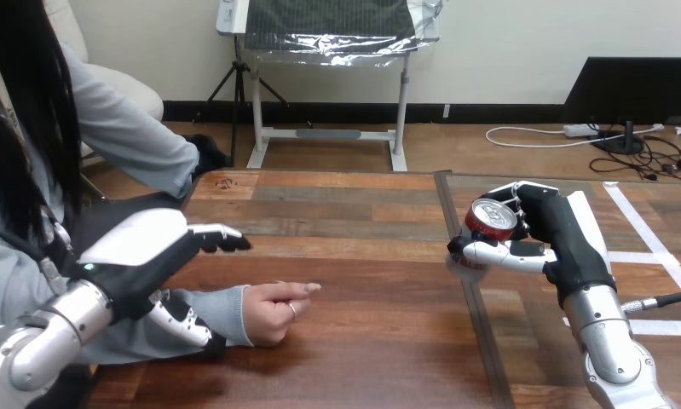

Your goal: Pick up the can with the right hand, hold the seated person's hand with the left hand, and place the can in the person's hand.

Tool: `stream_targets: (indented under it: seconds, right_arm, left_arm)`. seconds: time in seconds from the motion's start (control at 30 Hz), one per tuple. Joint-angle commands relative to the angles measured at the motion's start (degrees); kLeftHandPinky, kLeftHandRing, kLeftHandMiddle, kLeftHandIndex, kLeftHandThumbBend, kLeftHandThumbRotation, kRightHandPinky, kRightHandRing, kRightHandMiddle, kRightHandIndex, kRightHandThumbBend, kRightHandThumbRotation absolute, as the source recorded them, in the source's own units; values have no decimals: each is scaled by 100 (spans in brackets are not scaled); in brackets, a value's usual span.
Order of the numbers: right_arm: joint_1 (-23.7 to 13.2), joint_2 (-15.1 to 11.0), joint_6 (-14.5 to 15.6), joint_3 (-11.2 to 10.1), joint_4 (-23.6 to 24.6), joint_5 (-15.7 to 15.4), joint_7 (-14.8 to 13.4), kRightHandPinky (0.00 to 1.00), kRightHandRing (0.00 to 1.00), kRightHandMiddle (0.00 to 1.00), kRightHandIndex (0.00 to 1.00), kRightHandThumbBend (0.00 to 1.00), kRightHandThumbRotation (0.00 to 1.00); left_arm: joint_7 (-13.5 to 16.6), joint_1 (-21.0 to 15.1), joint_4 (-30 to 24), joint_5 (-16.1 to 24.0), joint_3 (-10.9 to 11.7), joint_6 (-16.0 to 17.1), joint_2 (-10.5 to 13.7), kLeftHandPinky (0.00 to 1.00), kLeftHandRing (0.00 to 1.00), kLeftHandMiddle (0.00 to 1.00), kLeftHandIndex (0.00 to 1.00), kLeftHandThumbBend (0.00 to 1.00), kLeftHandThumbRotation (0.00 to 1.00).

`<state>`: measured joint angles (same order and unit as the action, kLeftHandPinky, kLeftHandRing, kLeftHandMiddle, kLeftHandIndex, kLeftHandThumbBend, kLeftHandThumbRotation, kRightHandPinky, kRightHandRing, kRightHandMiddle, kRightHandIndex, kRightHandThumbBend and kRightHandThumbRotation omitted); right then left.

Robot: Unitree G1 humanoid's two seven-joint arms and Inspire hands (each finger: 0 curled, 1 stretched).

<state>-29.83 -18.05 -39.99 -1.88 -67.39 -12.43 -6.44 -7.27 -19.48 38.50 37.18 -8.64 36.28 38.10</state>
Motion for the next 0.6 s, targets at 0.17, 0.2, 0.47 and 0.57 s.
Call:
stream_targets:
  seconds: [0.17, 0.2, 0.47, 0.57]
  right_arm:
    - [-572, -123, -278, -13, 400, 68, 9, 42, 44, 50, 52, 78, 0]
    - [-569, -123, -283, -15, 406, 71, 12, 42, 44, 50, 52, 78, 0]
    - [-547, -114, -304, -44, 440, 134, 77, 41, 43, 50, 52, 78, 0]
    - [-539, -118, -311, -42, 452, 130, 73, 40, 43, 50, 52, 78, 0]
  left_arm:
    - [357, -803, 695, 123, -336, 192, 30, 74, 79, 80, 79, 100, 23]
    - [394, -846, 776, 160, -383, 211, 27, 74, 79, 80, 79, 100, 23]
    - [635, -1094, 1228, 390, -691, 300, 34, 73, 78, 78, 78, 100, 27]
    - [675, -1154, 1350, 441, -766, 263, 10, 72, 77, 78, 78, 100, 28]
